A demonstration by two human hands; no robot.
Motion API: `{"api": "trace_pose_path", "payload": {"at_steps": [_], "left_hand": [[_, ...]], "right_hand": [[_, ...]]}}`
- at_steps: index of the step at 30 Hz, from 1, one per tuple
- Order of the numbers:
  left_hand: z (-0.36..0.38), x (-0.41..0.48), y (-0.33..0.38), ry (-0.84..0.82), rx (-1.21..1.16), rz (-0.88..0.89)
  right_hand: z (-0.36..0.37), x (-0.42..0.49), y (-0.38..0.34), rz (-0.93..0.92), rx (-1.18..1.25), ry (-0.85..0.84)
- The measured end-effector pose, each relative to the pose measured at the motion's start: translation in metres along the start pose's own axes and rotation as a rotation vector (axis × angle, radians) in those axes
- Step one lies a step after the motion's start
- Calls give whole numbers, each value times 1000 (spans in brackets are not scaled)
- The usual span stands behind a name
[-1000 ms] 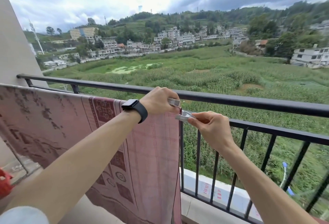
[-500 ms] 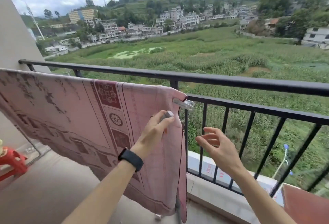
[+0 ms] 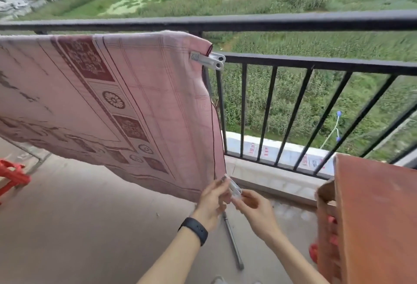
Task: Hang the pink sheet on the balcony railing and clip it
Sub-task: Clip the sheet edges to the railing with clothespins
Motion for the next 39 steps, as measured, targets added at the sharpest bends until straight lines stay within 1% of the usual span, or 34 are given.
{"api": "trace_pose_path", "payload": {"at_steps": [5, 7, 9, 10, 11, 13, 14, 15, 17, 20, 22, 24, 25, 27, 28, 29, 30, 32, 34, 37, 39], "left_hand": [[2, 6, -10, -26, 153, 1], [2, 10, -18, -31, 276, -12], [0, 19, -24, -19, 483, 17], [-3, 26, -24, -5, 636, 73], [-7, 33, -24, 14, 873, 147], [-14, 52, -20, 46, 1617, 359], [-14, 63, -18, 29, 1945, 477], [-13, 74, -16, -16, 2176, 572], [-7, 99, -13, -133, 2509, 707], [2, 144, -21, -290, 2914, 815], [2, 176, -31, -343, 3091, 768], [-3, 198, -39, -347, 3187, 661], [-4, 206, -44, -396, 3176, 632], [1, 215, -49, -524, 3136, 639], [3, 219, -48, -529, 3110, 640], [8, 221, -46, -552, 3066, 651], [15, 223, -44, -594, 2983, 606], [20, 222, -41, -679, 2786, 518], [23, 213, -38, -733, 2651, 554], [19, 214, -41, -814, 2634, 547], [21, 224, -41, -841, 2690, 586]], "right_hand": [[-18, 2, 19, 64, 71, 78], [-25, 3, 31, 98, 48, 71], [-36, 1, 51, 146, 22, 84], [-42, 0, 64, 177, 15, 113], [-49, -1, 79, 214, 10, 149], [-59, -4, 108, 295, -19, 187], [-60, -5, 120, 324, -28, 190], [-59, -6, 128, 342, -34, 195], [-55, -5, 137, 360, -25, 231], [-47, 6, 160, 411, 15, 312], [-38, 17, 180, 448, 46, 363], [-24, 35, 206, 474, 130, 397], [-18, 43, 219, 481, 183, 427], [-4, 60, 249, 526, 282, 458], [4, 69, 258, 555, 329, 456], [10, 78, 262, 578, 375, 464], [17, 85, 265, 610, 451, 473], [32, 102, 272, 689, 675, 514], [48, 122, 279, 749, 871, 552], [71, 155, 285, 808, 1060, 551], [78, 176, 283, 784, 1154, 548]]}}
Point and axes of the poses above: each hand's wrist, its own x-axis towards the middle knuckle, its own z-axis out of the palm, y = z × x, the point moved 5 cm from there along x, towards the middle knuckle, and after that the axes turned 11 degrees about x, right-handed, at the moved point
